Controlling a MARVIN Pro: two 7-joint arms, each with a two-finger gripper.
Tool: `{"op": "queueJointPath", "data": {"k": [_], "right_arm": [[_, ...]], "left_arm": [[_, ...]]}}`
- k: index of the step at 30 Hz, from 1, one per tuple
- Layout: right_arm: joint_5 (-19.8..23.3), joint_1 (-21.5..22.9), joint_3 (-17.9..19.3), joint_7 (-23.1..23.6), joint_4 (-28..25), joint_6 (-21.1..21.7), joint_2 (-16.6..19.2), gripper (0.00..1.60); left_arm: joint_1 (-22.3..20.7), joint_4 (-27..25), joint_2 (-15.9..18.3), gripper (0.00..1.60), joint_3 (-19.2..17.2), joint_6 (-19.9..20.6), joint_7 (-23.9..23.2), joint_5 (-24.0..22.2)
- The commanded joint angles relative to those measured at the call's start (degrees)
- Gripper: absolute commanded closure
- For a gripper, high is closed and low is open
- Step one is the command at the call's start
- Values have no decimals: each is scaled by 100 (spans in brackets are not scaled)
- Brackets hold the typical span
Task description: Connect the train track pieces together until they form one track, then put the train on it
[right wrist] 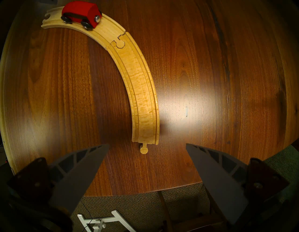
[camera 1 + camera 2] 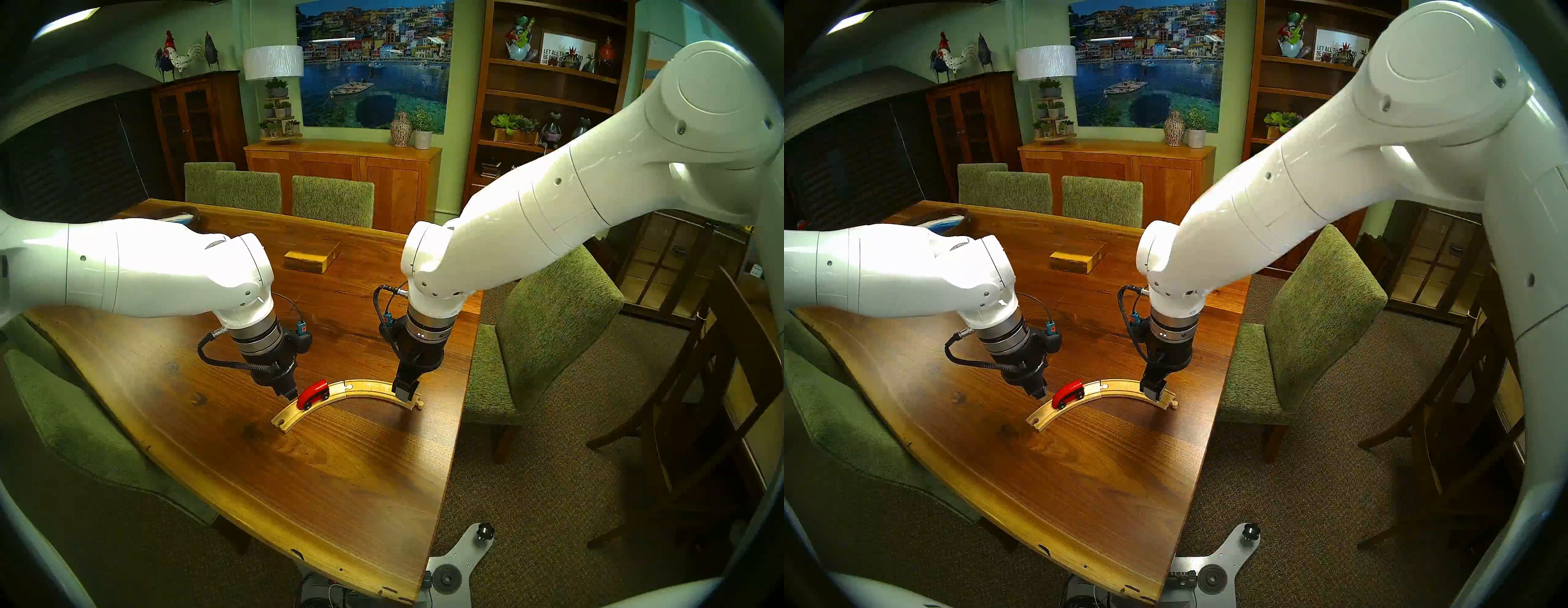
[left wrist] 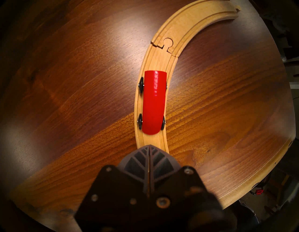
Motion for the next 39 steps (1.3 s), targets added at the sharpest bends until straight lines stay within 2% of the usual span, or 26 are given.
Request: {"op": "queueJointPath", "data": {"k": [1,39], "right_arm": [[17,178,54,5,37,13,50,0],[14,175,59,2,38,16,54,0]], "left_arm": [[-11,228,-262,160,-136,-9,-34,-45],[317,1232,-1276,160,-322,-83,-457,-94]]}}
